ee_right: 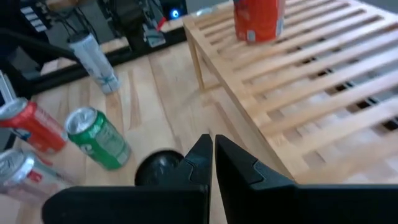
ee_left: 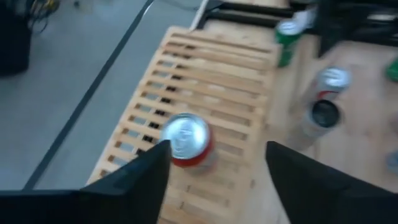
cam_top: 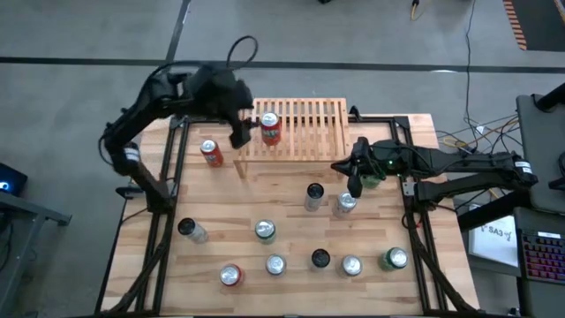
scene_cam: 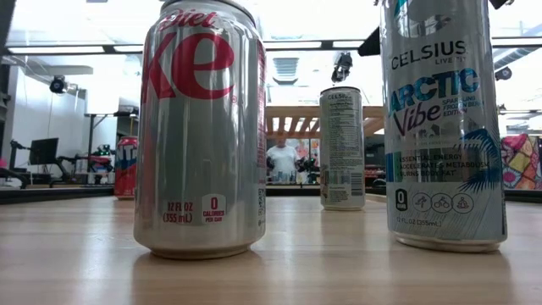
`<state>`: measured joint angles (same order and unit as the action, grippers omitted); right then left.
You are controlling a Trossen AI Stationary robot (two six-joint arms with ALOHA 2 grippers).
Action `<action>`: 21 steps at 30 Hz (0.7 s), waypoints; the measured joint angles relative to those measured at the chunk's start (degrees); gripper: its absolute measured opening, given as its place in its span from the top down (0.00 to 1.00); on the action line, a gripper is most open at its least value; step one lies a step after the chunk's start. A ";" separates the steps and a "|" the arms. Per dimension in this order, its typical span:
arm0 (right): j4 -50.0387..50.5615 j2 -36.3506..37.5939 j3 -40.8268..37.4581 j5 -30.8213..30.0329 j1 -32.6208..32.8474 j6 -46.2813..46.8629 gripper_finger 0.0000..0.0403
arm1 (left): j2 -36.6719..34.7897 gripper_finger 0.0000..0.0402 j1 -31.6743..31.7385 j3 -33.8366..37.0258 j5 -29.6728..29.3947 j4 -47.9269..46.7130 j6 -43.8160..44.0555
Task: Place canned beverage on shelf
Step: Put the middle red soda can on the shelf
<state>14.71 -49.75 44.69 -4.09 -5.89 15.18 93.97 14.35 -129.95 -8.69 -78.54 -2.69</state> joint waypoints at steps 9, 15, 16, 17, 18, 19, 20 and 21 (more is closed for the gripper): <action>-7.06 -7.06 0.00 0.04 0.42 -0.16 0.98 | -19.04 0.80 -13.19 34.56 -1.44 25.96 2.80; -12.18 -10.93 0.00 0.03 0.39 0.65 0.98 | -30.16 0.91 -17.27 59.21 -4.11 48.34 3.86; -13.21 -11.40 0.00 0.04 0.39 0.80 0.98 | -31.50 0.91 -17.27 62.50 -4.15 51.64 3.88; -14.40 -11.75 0.00 0.04 0.39 1.16 0.98 | -32.76 0.91 -17.25 66.06 -4.24 55.22 3.86; -15.42 -12.17 0.00 0.03 0.39 1.38 0.98 | -33.75 0.91 -17.25 69.24 -4.30 58.78 3.88; -16.68 -12.53 0.00 0.04 0.39 1.40 0.98 | -34.58 0.91 -17.20 72.16 -4.30 62.38 3.86; -17.91 -12.86 0.00 0.04 0.39 1.40 0.98 | -35.25 0.91 -17.19 74.89 -4.32 65.93 3.76; -19.03 -13.30 0.00 0.04 0.43 1.40 0.98 | -35.74 0.91 -17.16 77.52 -4.32 69.49 3.60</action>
<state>-4.32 -63.05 44.69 -4.05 -5.46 16.58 58.23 -2.81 -52.43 -13.02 -9.05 0.91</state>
